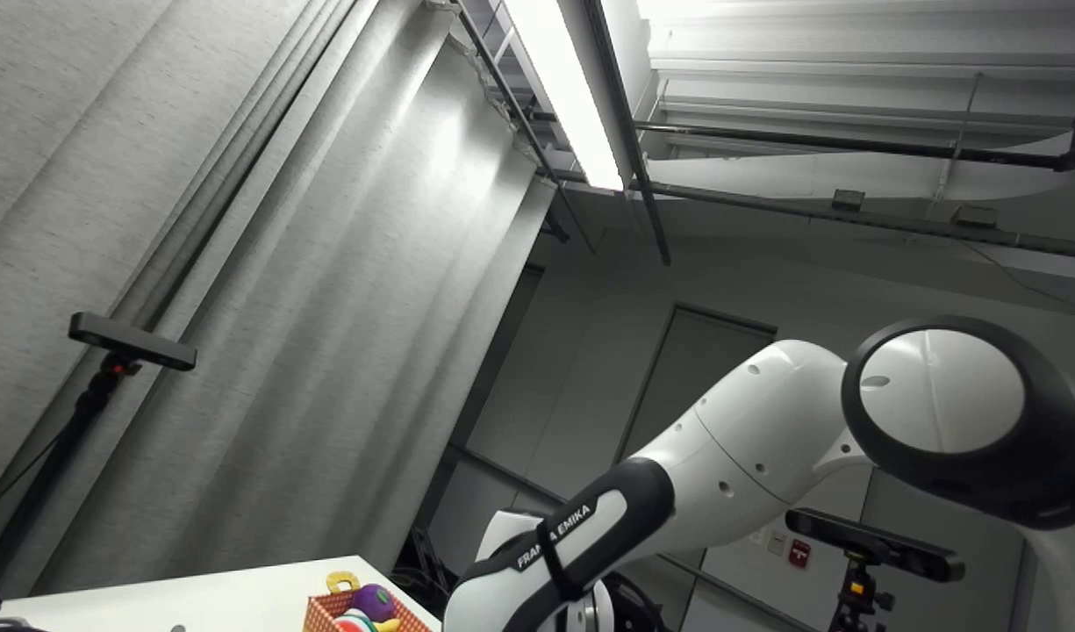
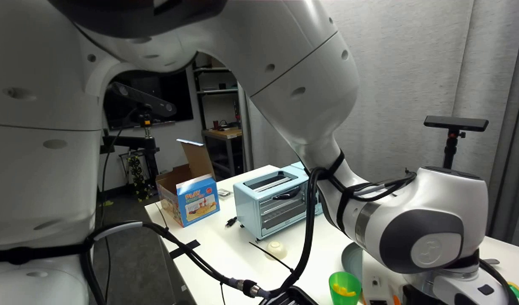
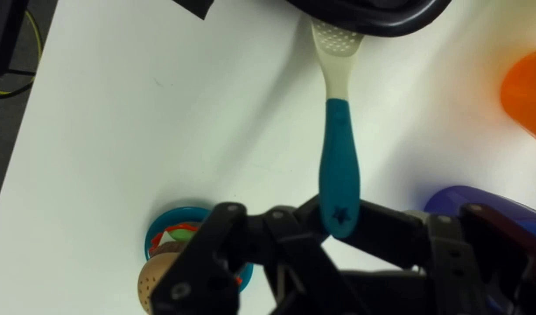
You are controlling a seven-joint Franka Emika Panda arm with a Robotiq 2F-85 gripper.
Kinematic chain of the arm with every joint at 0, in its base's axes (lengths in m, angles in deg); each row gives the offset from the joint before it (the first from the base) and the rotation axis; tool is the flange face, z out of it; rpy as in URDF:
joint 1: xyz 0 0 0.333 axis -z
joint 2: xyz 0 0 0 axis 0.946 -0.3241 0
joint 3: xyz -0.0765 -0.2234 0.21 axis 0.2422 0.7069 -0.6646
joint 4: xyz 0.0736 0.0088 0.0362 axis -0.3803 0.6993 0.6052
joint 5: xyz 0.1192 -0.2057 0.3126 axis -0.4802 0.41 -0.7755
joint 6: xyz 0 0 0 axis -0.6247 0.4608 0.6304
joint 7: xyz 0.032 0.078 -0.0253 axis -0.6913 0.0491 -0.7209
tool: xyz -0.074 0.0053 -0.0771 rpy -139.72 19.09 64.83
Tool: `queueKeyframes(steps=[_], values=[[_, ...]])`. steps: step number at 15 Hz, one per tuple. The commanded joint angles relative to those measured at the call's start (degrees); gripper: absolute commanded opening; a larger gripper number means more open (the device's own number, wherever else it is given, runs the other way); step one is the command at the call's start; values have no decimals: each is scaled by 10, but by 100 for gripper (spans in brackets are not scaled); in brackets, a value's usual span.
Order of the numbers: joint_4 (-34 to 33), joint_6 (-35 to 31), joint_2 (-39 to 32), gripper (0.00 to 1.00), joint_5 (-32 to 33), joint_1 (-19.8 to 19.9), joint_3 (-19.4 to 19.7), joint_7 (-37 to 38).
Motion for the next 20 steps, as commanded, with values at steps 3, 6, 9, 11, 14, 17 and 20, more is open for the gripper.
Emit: queueKeyframes(steps=[3,6,9,11,14,17,20], values=[[32,35,59,0,24,2,-14,39],[51,54,90,0,30,2,-24,51],[84,84,129,0,32,-1,-45,58],[109,105,155,0,31,0,-65,63],[136,130,187,0,25,4,-95,71],[154,147,209,0,21,7,-119,76],[165,157,221,0,22,7,-137,75]])
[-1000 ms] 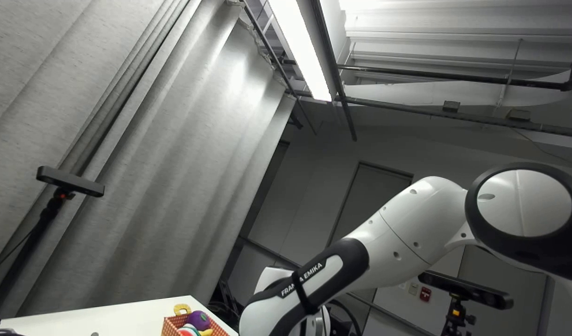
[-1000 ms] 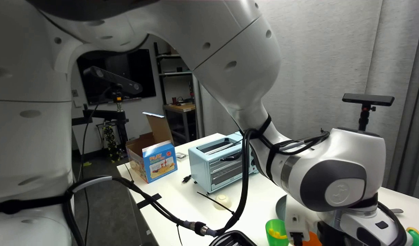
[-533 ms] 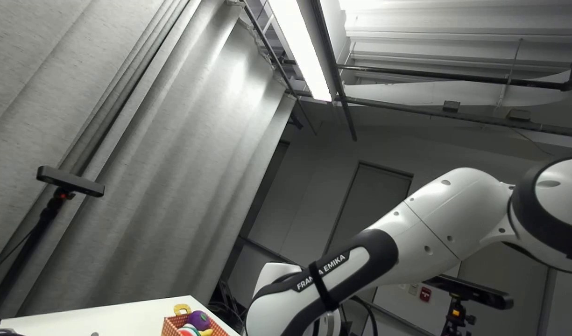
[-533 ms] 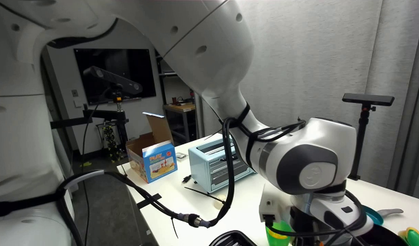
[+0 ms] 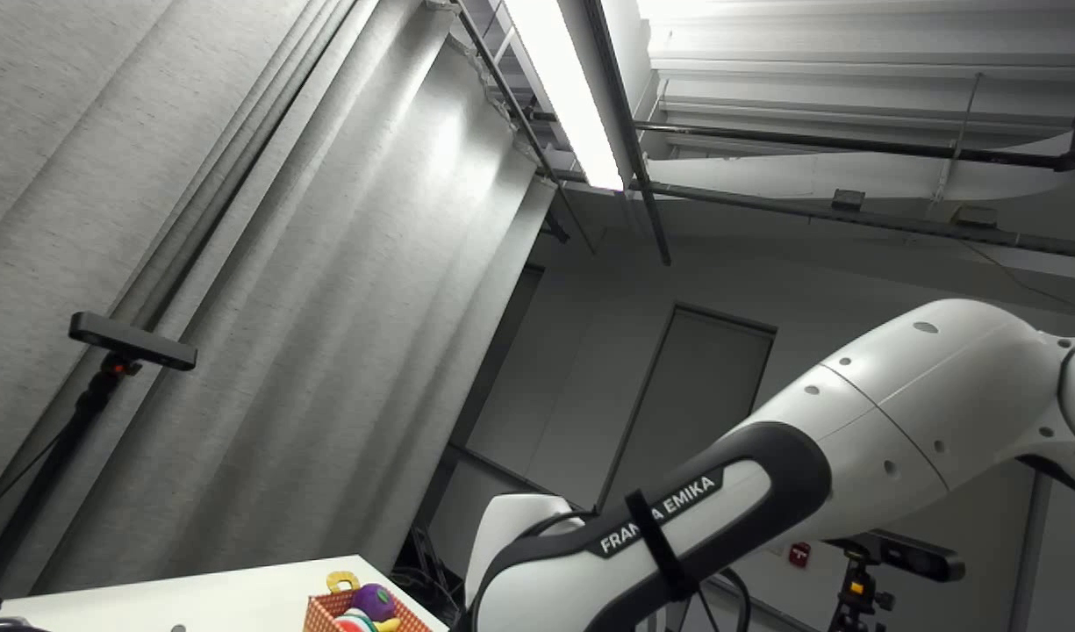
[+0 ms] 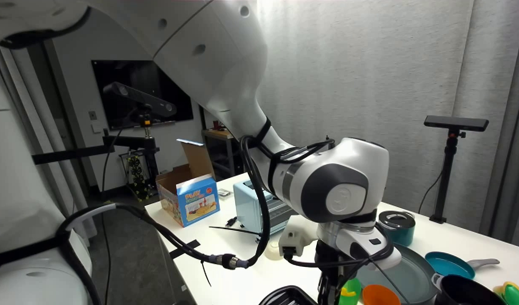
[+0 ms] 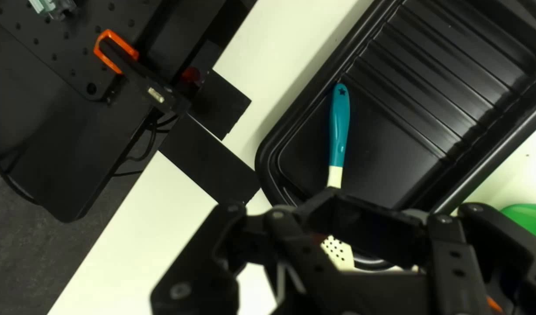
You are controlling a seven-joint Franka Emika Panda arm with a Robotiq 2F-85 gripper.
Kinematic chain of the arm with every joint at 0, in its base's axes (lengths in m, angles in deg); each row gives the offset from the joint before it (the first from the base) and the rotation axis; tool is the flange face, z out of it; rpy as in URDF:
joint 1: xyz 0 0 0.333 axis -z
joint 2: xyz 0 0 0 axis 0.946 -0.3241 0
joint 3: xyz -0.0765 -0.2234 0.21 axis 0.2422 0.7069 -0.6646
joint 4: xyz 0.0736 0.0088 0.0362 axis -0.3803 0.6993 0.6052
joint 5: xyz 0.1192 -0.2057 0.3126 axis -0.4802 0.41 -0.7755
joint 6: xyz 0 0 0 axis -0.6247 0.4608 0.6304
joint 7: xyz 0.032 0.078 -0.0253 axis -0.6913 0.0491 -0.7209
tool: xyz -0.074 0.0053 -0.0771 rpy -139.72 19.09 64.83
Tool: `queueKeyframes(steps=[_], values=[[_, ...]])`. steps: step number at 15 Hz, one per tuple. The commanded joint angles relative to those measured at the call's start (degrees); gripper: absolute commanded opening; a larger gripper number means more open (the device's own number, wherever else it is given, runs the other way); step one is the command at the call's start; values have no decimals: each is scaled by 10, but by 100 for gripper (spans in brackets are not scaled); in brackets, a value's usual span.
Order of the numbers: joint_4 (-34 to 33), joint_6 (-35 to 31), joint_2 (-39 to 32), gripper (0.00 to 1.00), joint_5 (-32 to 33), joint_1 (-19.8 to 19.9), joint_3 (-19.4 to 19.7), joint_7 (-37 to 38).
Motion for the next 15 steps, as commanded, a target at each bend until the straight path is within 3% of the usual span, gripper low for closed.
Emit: queueKeyframes(steps=[1,8,9,10,15], values=[[27,20,40,0,10,8,-23,15],[29,20,58,0,14,15,-33,-10],[29,20,62,25,14,16,-33,-23],[29,20,65,26,16,16,-33,-31],[35,28,92,62,17,18,-33,-139]])
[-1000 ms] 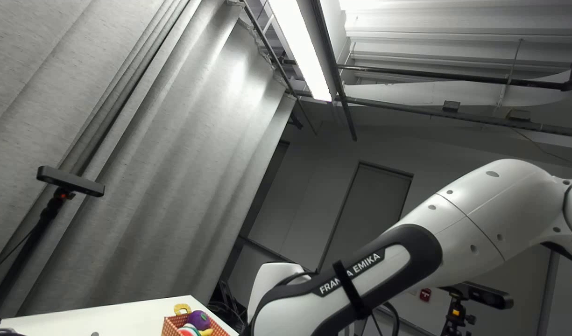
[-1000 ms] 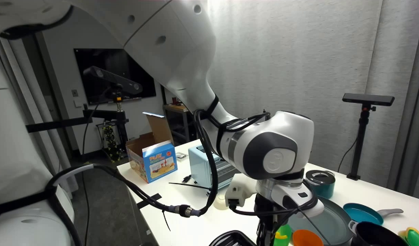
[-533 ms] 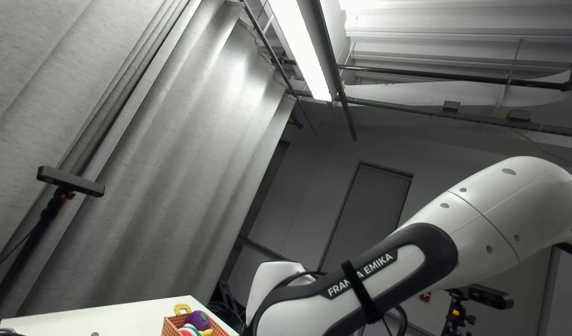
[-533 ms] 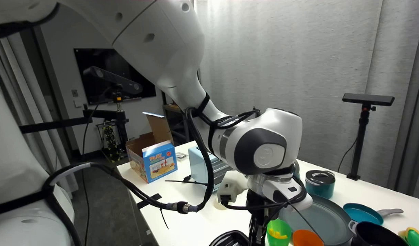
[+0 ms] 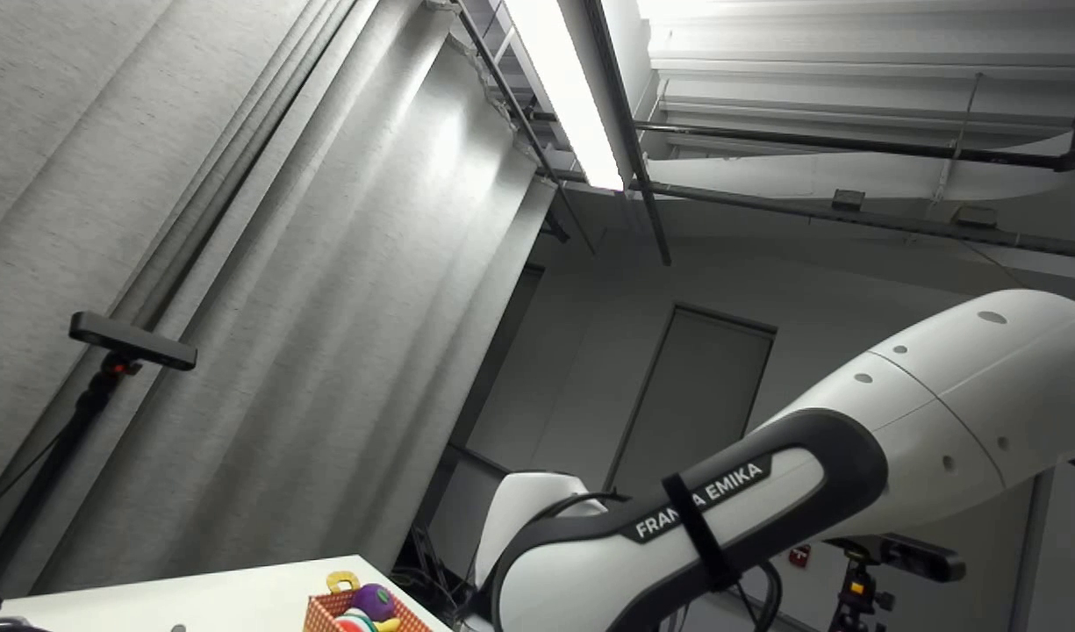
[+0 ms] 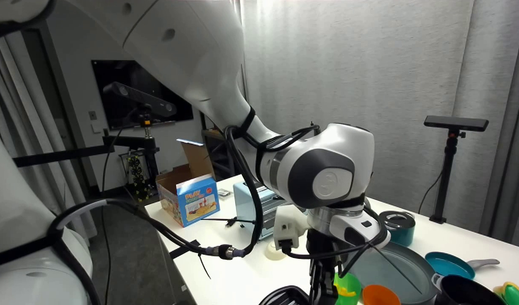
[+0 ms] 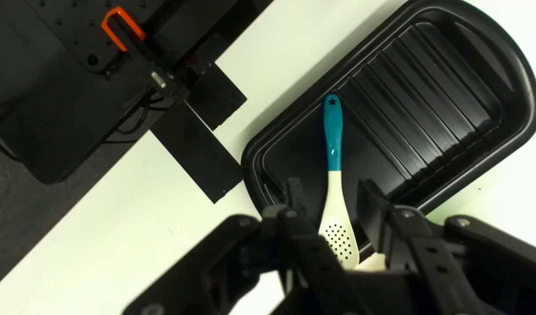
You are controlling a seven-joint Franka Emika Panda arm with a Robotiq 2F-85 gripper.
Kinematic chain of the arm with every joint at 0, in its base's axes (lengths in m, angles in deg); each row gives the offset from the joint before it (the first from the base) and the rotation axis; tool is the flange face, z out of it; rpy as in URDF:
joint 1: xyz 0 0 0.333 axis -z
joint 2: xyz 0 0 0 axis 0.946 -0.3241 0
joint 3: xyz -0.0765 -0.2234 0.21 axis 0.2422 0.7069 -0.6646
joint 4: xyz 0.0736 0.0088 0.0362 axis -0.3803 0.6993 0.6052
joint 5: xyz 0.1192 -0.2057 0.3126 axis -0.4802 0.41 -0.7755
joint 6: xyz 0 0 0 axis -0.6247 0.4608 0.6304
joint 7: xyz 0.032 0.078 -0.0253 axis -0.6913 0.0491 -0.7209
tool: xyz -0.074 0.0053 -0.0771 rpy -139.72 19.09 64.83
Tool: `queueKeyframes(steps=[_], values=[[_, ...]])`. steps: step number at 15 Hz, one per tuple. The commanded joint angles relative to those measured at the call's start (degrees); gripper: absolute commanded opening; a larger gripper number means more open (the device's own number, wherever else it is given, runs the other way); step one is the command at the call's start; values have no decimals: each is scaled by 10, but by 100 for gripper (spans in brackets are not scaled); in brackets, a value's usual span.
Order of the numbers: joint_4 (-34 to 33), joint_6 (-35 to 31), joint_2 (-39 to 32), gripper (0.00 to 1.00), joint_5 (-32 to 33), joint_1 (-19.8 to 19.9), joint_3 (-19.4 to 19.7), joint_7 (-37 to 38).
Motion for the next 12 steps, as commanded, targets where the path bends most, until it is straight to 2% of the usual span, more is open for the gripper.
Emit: queueKeyframes(steps=[1,5,12], values=[[18,23,48,71,15,14,-7,-83],[21,45,76,98,15,17,-1,-195],[22,87,127,100,50,31,13,-370]])
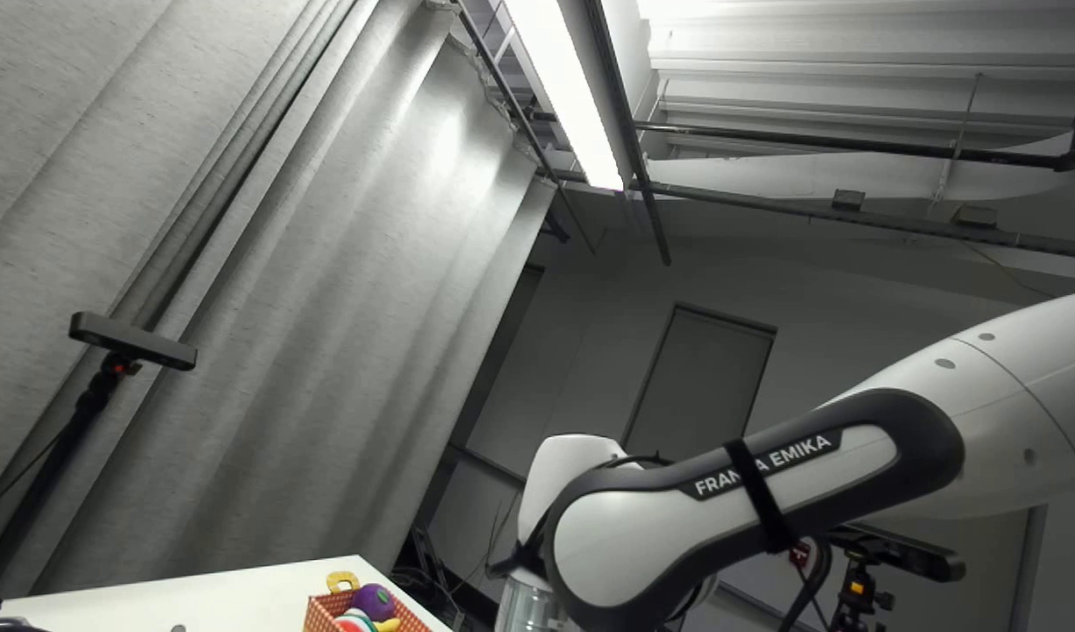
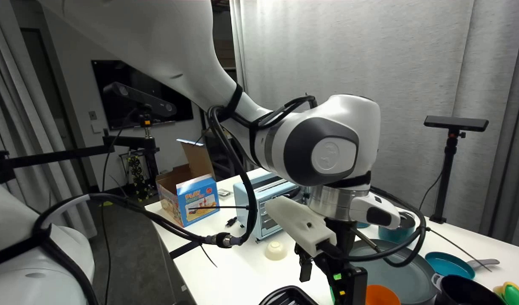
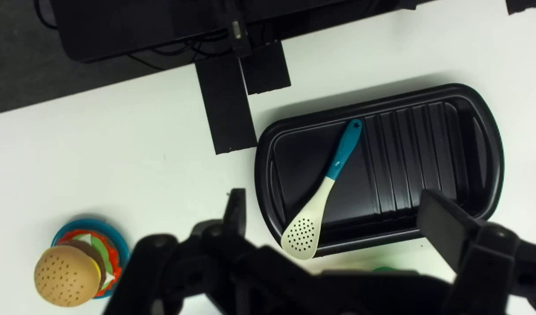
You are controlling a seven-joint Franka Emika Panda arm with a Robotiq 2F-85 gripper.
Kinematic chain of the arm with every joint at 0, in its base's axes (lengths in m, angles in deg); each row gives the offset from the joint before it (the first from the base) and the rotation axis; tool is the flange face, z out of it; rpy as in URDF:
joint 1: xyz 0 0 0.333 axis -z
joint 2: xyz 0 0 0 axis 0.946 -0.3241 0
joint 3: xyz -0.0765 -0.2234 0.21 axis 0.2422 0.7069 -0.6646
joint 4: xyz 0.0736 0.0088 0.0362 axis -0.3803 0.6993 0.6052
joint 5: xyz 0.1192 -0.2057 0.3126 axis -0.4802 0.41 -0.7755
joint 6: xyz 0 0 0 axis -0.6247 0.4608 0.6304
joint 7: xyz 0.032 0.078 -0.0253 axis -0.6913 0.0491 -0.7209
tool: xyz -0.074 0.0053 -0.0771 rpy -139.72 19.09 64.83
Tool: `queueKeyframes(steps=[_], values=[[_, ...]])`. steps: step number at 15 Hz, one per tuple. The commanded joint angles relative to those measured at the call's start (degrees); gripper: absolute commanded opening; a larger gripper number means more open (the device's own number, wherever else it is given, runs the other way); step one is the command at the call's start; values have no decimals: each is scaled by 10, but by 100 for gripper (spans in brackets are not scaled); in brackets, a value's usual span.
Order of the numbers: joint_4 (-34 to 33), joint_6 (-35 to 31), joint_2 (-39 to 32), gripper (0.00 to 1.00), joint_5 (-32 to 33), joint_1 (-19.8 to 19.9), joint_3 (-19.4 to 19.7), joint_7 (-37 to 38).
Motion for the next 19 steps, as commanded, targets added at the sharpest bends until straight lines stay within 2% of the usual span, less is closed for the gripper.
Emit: queueKeyframes(steps=[1,5,8,12,13,19], values=[[20,19,56,100,31,13,7,-79],[18,16,76,100,32,17,19,-134],[19,4,88,100,27,19,25,-146],[16,9,96,100,13,21,36,-144],[1,9,68,100,20,16,27,-133],[1,9,71,100,19,18,30,-133]])
